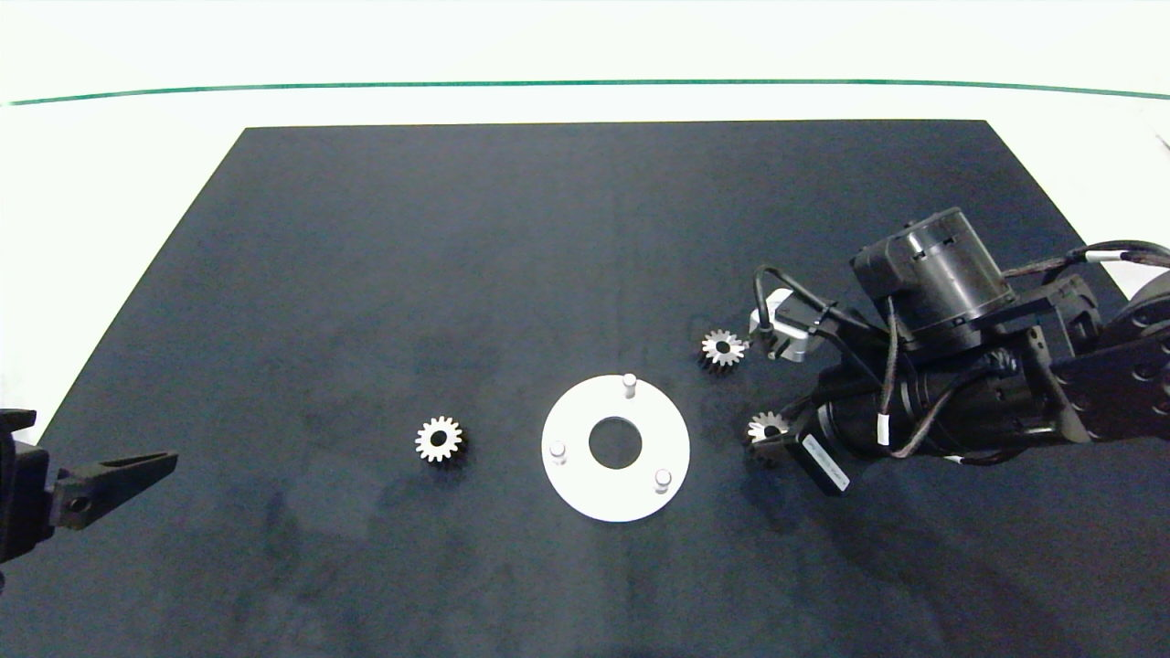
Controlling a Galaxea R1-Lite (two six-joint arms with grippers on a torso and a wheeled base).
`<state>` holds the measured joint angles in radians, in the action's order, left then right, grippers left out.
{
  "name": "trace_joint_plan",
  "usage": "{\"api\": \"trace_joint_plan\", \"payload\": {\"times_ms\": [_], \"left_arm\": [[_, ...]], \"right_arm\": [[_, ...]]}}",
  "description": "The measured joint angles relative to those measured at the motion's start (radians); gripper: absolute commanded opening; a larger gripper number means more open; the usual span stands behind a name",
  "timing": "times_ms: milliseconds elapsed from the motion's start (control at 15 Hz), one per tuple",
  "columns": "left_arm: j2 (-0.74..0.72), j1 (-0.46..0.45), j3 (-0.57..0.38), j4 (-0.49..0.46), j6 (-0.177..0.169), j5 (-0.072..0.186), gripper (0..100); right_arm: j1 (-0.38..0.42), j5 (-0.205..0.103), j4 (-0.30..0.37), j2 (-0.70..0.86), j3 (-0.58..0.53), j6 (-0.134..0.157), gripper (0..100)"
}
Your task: Install three planetary gears onto the carrier pins
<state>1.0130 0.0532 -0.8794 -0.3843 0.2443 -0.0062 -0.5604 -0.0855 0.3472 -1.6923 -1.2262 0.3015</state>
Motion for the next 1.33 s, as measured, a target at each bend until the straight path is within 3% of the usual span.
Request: {"api": "trace_joint_plan", "payload": {"times_ms": [267,733,800,1333], "left_arm": [[-0.006,0.000,0.000,0.000,0.001,0.000,100],[-0.011,-0.005,0.003,0.000,0.003,0.000,100],[-0.011,-0.005,0.003,-0.001,0.003,0.000,100],[-0.016,-0.005,0.003,-0.001,0.003,0.000,100]], "right_arm": [[-0.065,-0.012,0.099,0.016,-0.104,-0.001,22],[-0.074,-0.016,0.096,0.016,-0.116,-0.002,22],[-0.074,-0.016,0.095,0.016,-0.116,-0.003,100],[-0.074,-0.029,0.095,0.014,-0.120,-0.003,100]]}}
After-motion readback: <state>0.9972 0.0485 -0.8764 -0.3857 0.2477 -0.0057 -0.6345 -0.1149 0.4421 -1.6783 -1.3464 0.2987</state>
